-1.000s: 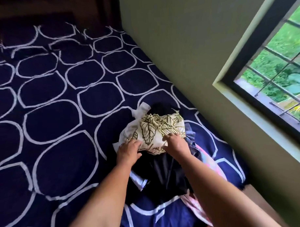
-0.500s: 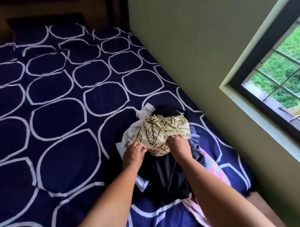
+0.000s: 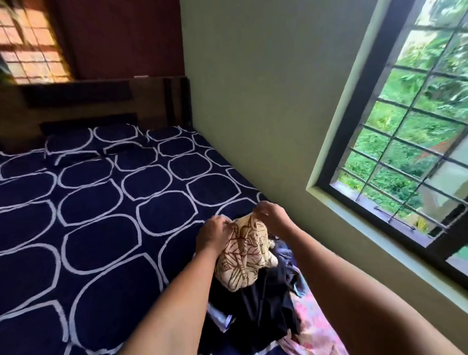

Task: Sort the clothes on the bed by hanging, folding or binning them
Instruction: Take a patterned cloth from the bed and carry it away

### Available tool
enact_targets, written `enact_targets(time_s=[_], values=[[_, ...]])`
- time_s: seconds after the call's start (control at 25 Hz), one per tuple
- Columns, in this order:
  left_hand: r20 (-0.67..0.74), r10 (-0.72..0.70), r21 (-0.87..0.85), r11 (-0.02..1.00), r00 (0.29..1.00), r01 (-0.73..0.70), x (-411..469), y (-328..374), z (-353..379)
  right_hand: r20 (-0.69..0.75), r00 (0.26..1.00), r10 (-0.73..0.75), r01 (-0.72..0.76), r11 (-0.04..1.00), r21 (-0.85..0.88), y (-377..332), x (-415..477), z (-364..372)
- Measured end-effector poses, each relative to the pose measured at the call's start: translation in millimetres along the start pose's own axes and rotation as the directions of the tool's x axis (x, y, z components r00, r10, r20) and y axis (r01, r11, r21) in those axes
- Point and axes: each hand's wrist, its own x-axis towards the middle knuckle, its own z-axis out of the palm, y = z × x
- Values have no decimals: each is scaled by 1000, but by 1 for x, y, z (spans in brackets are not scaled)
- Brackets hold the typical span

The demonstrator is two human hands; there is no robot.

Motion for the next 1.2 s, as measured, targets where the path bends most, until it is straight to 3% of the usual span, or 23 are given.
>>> enact_targets(time_s=[0.24, 0.4, 0.52, 0.64, 0.84, 0.92, 1.04, 1.2], values=[[-91, 87, -111, 989, 992, -97, -27, 66, -72, -221, 975, -29, 45, 997, 69, -77, -44, -56], [-176, 20, -278, 958, 984, -69, -60, 97, -88, -350, 936, -37, 75, 992, 97, -98, -87, -67], [-229, -33, -383, 922, 973, -59, -91, 122, -100, -376, 927, -10, 64, 989, 131, -103, -115, -71], [-228, 12, -388, 916, 974, -102, -125, 136, -108, -403, 915, 9, 80, 976, 204, -110, -144, -79], [-67, 59, -433, 898, 996, -83, -203, 138, -101, -371, 926, -65, 148, 969, 199, -131, -201, -86], [-2, 80, -347, 935, 997, -76, -240, 140, -90, -346, 928, -135, 203, 965, 167, -134, -231, -84], [-139, 99, -184, 975, 985, -124, -286, 146, -85, -336, 933, -131, 210, 955, 210, -134, -278, -83], [-320, -92, -304, 953, 943, -10, -337, 161, -99, -294, 955, -36, 149, 916, 372, -124, -337, -69]])
